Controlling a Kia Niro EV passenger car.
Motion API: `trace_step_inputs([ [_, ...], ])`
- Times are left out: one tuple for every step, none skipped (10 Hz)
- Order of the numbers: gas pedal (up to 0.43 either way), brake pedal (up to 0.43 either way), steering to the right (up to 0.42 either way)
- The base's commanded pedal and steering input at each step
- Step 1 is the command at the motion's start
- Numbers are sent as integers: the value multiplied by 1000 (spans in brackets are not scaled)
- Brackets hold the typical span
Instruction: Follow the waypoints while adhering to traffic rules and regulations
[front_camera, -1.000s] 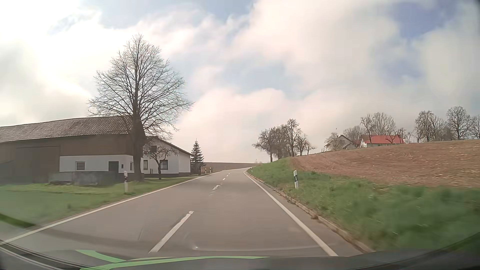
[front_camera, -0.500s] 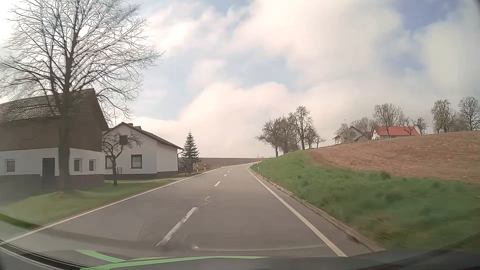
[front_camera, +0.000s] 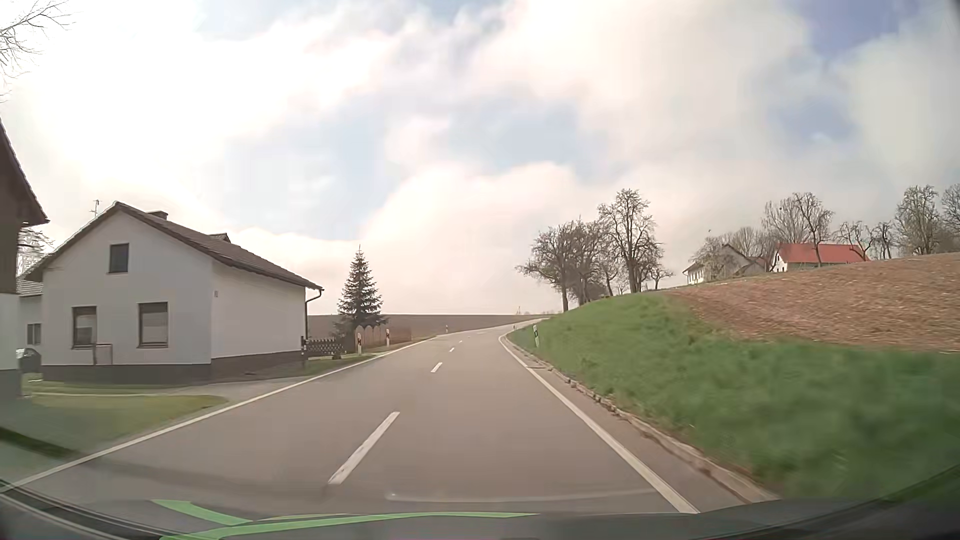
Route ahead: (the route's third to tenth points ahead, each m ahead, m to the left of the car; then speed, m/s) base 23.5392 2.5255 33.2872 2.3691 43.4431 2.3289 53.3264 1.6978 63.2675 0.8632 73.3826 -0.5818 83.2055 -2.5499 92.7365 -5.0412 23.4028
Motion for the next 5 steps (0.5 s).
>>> trace_step_inputs([
  [280,0,-4],
  [280,0,-4],
  [280,0,-4],
  [280,0,-4],
  [280,0,-3],
])
